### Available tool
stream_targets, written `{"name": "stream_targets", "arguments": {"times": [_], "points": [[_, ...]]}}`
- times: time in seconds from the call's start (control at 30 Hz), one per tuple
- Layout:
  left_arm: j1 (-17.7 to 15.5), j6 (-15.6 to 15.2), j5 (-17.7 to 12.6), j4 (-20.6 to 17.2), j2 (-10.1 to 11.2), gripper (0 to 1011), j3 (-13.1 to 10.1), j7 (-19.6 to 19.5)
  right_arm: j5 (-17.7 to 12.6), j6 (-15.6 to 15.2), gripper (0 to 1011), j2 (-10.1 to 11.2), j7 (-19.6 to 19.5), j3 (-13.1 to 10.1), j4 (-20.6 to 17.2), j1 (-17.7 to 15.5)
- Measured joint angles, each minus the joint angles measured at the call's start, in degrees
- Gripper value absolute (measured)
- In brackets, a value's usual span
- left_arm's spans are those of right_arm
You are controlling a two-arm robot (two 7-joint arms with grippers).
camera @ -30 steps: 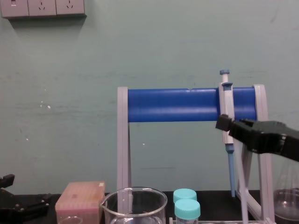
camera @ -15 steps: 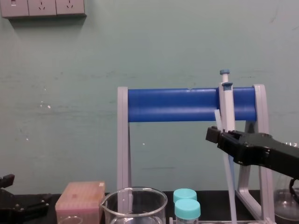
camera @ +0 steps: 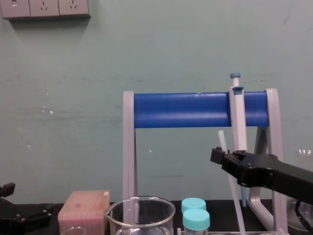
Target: Pick up the stirring rod with one hand, then place it down.
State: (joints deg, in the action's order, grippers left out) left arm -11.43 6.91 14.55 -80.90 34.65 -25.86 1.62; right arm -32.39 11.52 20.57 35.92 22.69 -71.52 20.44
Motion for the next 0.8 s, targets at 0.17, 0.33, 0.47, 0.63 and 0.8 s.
{"name": "stream_targets", "arguments": {"times": [0.17, 0.33, 0.47, 0.63, 0.8], "points": [[0.0, 0.0, 0.0, 0.0, 0.0, 1000, 0.0, 0.0, 0.2, -0.8, 70, -0.3, 0.0, 0.3, 0.5, 0.1], [0.0, 0.0, 0.0, 0.0, 0.0, 1000, 0.0, 0.0, 0.4, -1.4, 69, -0.3, -0.1, 0.5, 0.5, -0.1], [0.0, 0.0, 0.0, 0.0, 0.0, 1000, 0.0, 0.0, 0.5, -1.9, 69, -0.2, -0.3, 0.5, 0.3, -0.3], [0.0, 0.0, 0.0, 0.0, 0.0, 1000, 0.0, 0.0, 0.5, -2.4, 69, 0.0, -0.6, 0.6, -0.2, -0.7], [0.0, 0.0, 0.0, 0.0, 0.0, 1000, 0.0, 0.0, 0.5, -2.9, 69, 0.3, -0.8, 0.6, -0.7, -1.2]]}}
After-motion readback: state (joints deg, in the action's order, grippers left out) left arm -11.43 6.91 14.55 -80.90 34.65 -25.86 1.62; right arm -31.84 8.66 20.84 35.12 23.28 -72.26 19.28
